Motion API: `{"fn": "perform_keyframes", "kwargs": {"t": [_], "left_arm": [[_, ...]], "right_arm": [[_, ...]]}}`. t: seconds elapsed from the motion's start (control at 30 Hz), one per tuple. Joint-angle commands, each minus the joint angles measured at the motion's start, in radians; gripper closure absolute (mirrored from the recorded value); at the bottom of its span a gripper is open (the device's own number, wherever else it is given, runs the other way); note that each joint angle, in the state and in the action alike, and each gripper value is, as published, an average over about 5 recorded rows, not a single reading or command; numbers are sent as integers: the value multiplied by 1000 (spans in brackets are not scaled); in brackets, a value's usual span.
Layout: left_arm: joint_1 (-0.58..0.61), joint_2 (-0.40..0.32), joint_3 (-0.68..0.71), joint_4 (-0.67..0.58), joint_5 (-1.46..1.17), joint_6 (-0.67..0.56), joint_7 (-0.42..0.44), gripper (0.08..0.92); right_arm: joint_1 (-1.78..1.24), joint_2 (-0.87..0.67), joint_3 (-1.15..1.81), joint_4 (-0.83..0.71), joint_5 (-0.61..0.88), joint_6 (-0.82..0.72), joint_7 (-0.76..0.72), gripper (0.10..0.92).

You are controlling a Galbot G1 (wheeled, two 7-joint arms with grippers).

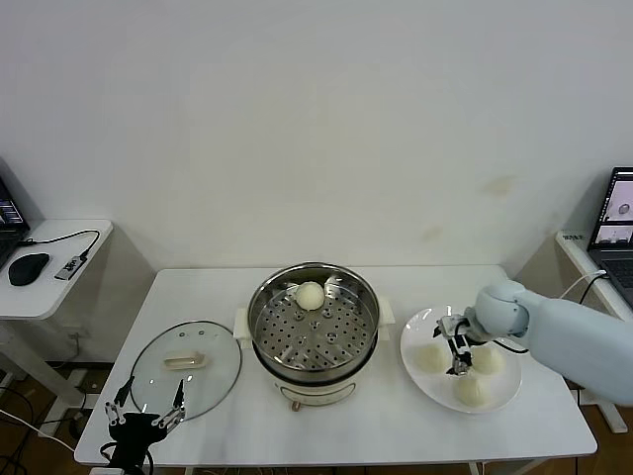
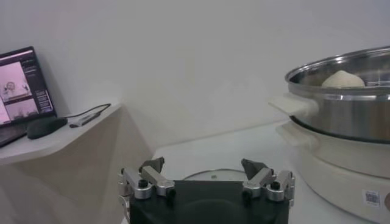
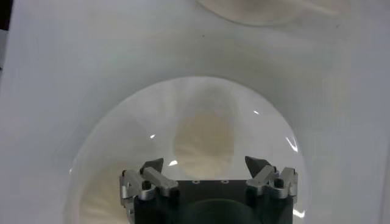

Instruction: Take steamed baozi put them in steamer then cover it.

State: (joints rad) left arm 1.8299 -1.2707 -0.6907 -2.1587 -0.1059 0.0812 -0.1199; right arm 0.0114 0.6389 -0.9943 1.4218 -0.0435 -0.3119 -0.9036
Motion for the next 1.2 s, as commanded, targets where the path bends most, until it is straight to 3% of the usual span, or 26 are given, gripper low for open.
{"fn": "perform_keyframes", "kwargs": {"t": [0.03, 0.47, 0.8, 1.03, 1.2], "left_arm": [[0, -1, -2, 2, -2, 0, 0, 177], [-3, -1, -19, -14, -17, 7, 0, 177], [-10, 8, -19, -15, -20, 11, 0, 177], [-23, 13, -3, -9, -26, 9, -4, 177], [-27, 15, 11, -5, -30, 7, -4, 177]], "right_arm": [[-45, 42, 36, -44, -14, -5, 0, 232], [-28, 36, 42, -42, -16, -12, -25, 436], [157, -57, 11, 29, 71, -4, -82, 445], [504, -82, -175, 117, 234, -41, -74, 440], [745, 12, -323, 194, 410, -101, -28, 435]]}}
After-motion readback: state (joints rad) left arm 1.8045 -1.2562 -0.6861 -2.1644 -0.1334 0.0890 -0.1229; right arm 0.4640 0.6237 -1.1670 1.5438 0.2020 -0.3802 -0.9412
